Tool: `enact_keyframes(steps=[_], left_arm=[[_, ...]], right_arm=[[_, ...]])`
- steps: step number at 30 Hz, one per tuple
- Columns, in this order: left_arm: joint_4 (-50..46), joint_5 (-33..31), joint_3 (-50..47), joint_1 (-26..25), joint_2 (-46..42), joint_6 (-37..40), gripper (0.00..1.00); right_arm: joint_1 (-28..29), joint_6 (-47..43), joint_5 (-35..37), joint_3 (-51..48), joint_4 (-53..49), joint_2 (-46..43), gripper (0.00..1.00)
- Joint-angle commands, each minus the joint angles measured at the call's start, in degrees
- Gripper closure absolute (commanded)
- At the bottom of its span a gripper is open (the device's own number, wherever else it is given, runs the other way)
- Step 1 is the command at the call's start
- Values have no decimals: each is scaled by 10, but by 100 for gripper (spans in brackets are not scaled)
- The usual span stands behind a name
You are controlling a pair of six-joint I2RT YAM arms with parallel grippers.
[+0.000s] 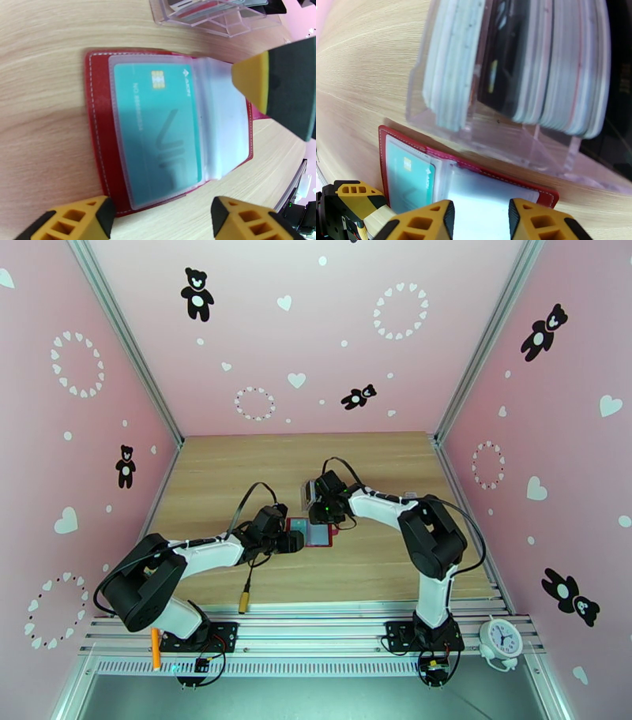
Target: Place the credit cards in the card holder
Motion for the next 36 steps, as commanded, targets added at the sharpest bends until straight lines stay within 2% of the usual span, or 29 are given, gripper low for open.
enact_keyframes(steps=[1, 21, 36], left_arm=[[-54, -26, -10, 3, 20, 12, 28], [-67, -28, 2, 3, 22, 18, 26], [-31, 7, -8, 0, 18, 20, 24]], right_arm=[[0, -6, 3, 3, -12, 14, 58], [35, 19, -19, -18, 11, 27, 58], [40, 61, -84, -33, 65, 41, 58]])
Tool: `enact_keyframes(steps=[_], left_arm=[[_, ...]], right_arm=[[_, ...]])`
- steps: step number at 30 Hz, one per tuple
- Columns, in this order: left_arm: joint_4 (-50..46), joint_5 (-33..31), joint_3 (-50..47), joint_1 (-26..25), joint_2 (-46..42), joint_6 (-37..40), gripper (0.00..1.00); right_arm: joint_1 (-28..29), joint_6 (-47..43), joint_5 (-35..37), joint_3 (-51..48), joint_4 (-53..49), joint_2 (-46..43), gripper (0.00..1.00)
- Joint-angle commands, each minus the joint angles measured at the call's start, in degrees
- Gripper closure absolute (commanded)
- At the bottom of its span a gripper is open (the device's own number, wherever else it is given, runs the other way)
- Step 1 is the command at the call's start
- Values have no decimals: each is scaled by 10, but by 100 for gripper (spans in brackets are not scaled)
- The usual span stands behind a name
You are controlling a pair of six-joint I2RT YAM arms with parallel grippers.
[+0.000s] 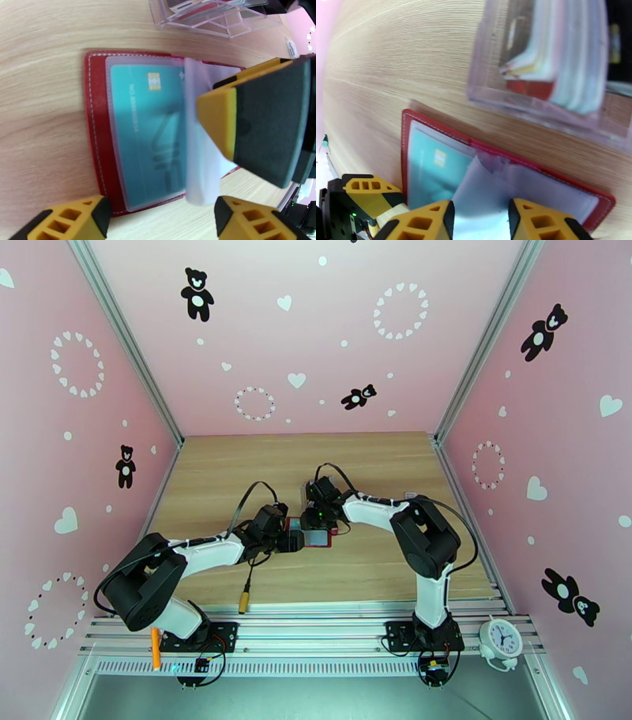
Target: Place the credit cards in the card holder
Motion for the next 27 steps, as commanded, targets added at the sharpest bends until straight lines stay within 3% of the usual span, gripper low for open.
enact_keyframes(steps=[1, 20, 27], left_arm=[[-21, 9, -16, -2, 16, 11, 23], [-79, -51, 5, -11, 62, 20, 24], [-91, -69, 6, -11, 59, 17, 48]], right_arm=[[10, 16, -27, -14, 2, 23, 58], [11, 37, -58, -14, 20, 2, 58], [-8, 27, -54, -18, 0, -35, 58]])
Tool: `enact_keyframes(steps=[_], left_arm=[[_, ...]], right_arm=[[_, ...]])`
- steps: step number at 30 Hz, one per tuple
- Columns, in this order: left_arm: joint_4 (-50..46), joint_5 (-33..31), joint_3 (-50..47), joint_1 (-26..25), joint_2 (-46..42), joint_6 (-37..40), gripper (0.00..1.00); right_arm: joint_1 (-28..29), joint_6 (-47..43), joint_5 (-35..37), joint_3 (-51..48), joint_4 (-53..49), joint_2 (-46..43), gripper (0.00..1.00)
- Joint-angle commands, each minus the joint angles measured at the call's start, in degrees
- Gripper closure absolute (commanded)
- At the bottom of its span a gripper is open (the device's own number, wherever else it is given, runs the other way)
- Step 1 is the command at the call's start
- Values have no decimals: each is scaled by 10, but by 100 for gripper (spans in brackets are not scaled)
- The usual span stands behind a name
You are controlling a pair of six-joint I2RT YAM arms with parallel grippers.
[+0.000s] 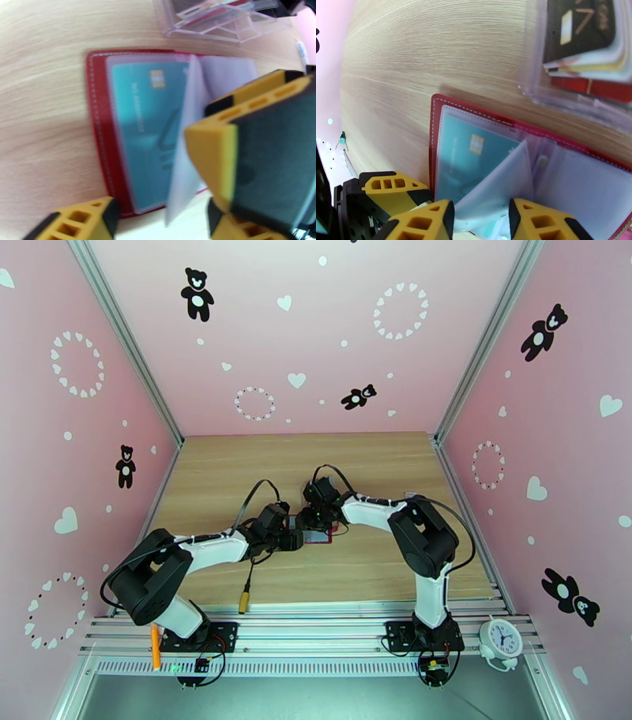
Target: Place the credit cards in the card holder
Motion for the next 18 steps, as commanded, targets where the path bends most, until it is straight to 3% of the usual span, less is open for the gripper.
enact_keyframes(steps=[1, 10, 15, 18], left_arm=[[-70, -21, -16, -2, 34, 1, 52], [-75, -16, -1, -3, 34, 3, 66], [-75, -11, 5, -3, 28, 5, 74], [-102, -40, 16, -3, 21, 7, 82]], right_arm=[[-11, -6, -2, -13, -29, -42, 58], [-39, -33, 20, -20, -69, -110, 57], [-42, -36, 16, -28, -60, -93, 57], [-41, -28, 4, -39, -37, -79, 57]])
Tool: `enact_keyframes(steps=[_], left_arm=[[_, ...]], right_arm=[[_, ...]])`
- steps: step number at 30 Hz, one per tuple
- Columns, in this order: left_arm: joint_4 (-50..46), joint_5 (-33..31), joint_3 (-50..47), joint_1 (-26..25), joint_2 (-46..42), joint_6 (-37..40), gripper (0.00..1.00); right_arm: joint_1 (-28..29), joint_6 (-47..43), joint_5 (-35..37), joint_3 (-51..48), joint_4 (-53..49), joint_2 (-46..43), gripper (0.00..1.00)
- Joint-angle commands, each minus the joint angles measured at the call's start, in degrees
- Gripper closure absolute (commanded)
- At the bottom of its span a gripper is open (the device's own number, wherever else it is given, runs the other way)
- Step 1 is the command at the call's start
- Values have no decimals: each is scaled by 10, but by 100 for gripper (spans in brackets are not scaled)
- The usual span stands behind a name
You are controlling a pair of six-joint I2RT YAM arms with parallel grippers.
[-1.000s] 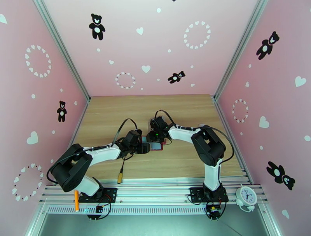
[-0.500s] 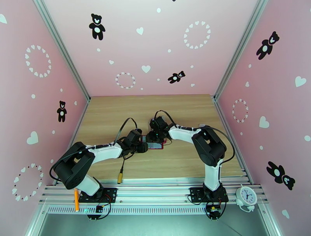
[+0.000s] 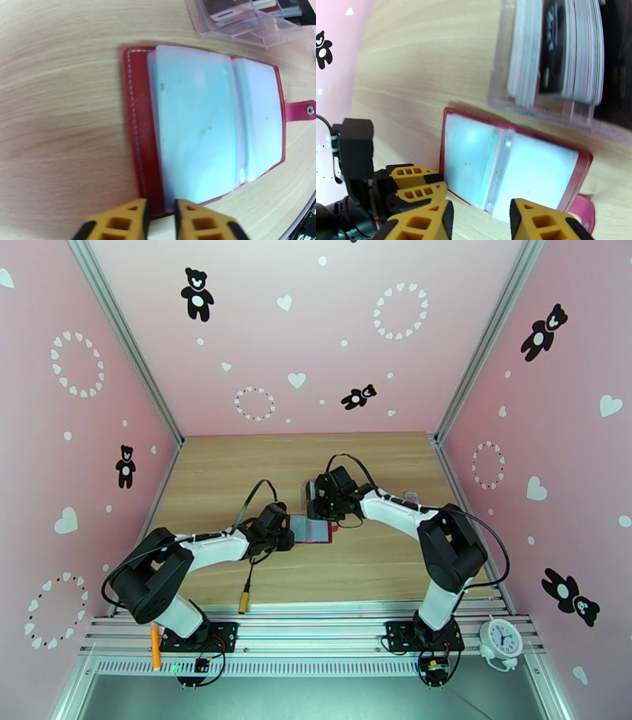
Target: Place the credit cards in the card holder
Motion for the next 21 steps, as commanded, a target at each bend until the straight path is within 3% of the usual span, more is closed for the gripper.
enact_keyframes(steps=[1, 11, 21], left_arm=[[-76, -23, 11, -4, 16, 6, 83], [-137, -78, 53, 3, 6, 24, 75], [-149, -44, 106, 12, -14, 48, 58]], right_arm=[[1, 1, -9, -17, 12, 19, 57], [0, -15, -3, -14, 0, 13, 59], [-14, -44, 9, 48, -56, 0, 58]])
